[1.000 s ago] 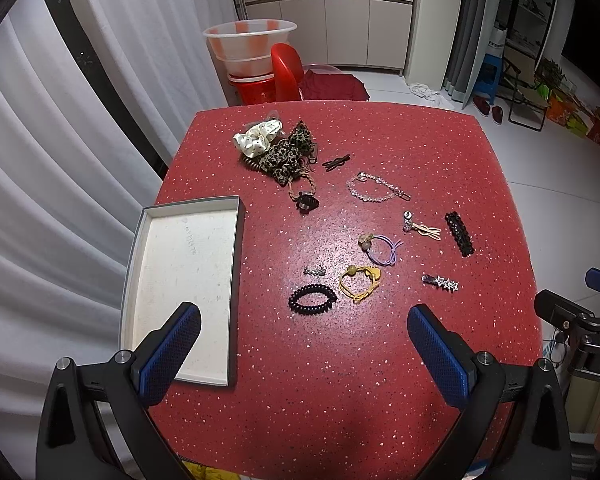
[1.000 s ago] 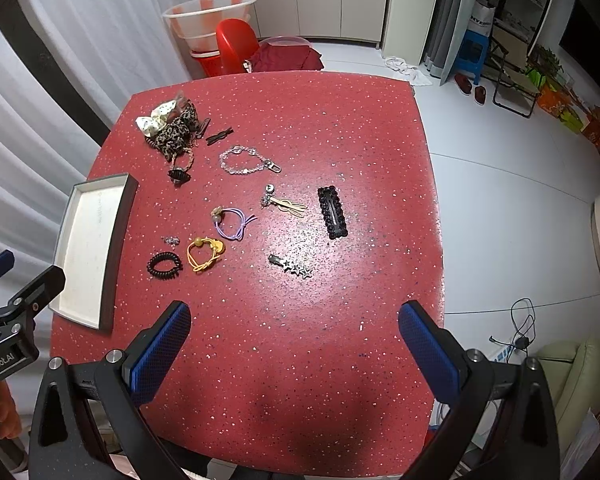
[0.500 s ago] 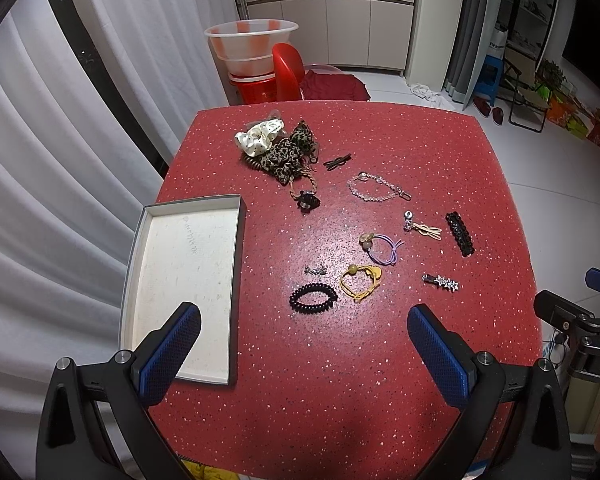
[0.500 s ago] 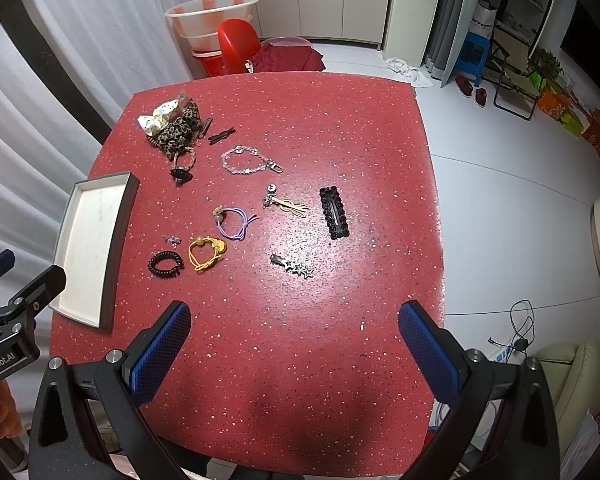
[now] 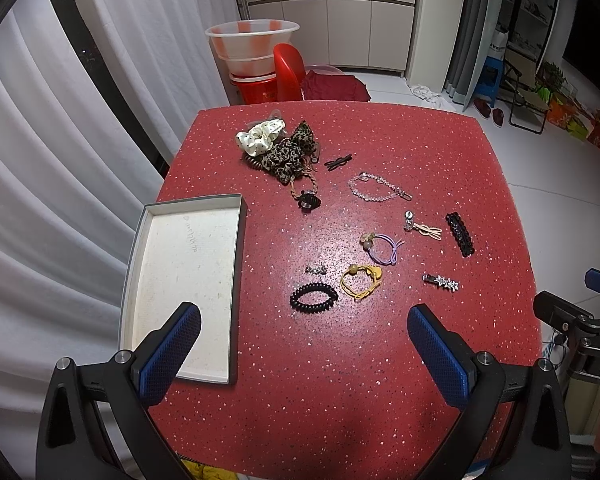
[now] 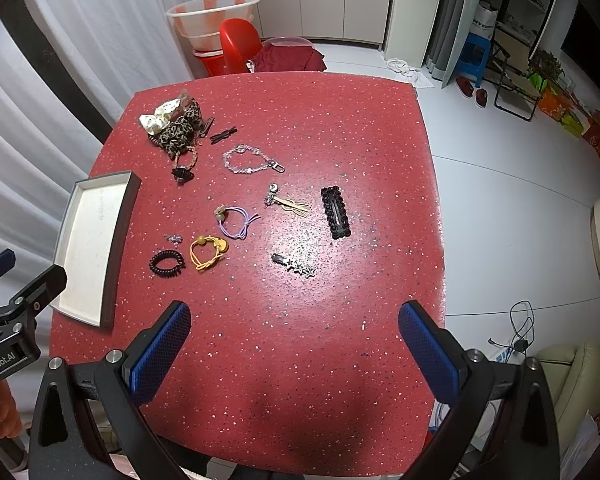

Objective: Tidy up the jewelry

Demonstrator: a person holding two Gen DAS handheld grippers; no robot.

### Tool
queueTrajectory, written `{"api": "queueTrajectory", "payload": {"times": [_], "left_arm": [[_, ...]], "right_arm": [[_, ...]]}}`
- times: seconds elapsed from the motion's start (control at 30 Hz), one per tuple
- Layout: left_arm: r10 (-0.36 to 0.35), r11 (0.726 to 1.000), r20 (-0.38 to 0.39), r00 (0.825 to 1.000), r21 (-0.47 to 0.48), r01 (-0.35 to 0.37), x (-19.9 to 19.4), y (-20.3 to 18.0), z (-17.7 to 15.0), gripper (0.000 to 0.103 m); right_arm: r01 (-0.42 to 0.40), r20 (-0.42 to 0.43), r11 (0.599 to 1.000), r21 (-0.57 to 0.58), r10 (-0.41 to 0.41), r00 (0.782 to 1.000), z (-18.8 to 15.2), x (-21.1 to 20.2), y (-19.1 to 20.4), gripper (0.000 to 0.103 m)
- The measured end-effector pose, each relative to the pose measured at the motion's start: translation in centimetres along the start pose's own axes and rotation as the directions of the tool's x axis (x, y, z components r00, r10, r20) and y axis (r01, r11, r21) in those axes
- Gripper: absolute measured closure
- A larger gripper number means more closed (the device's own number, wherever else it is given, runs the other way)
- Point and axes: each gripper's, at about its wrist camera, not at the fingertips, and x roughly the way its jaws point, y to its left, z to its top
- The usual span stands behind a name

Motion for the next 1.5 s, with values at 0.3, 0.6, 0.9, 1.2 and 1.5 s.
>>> {"api": "queueTrajectory", "payload": {"times": [0.3, 0.6, 0.9, 1.2, 1.5], "left_arm": [[-0.001, 1.000, -0.003, 1.000, -0.008, 0.001, 0.24, 0.34, -0.31, 0.000], [-0.001, 1.000, -0.004, 1.000, -0.009, 0.000, 0.30, 0.36, -0.47, 0.000], [0.000, 1.000, -0.005, 1.000, -0.012, 0.000, 0.39, 0.35, -0.65, 0.000], [-0.003, 1.000, -0.015, 1.000, -0.012, 0.003, 0.90, 0.35, -0.69, 0.000], [-0.006, 1.000, -0.021, 1.000, -0.012, 0.006, 0.88, 0.45, -0.43, 0.000]], "right_arm": [[0.000, -0.002, 1.000, 0.000, 0.000, 1.000, -0.06, 0.02, 0.15, 0.000], [0.000, -0.004, 1.000, 0.000, 0.000, 1.000, -0.30, 0.06, 0.44, 0.000], [0.000, -0.004, 1.000, -0.002, 0.000, 1.000, -0.40, 0.09, 0.49, 0.000], [0.000, -0.008, 1.000, 0.001, 0.000, 1.000, -0.49, 0.29, 0.45, 0.000], [0.001, -0.013, 1.000, 0.005, -0.001, 1.000, -0.35, 0.48, 0.27, 0.000]]}}
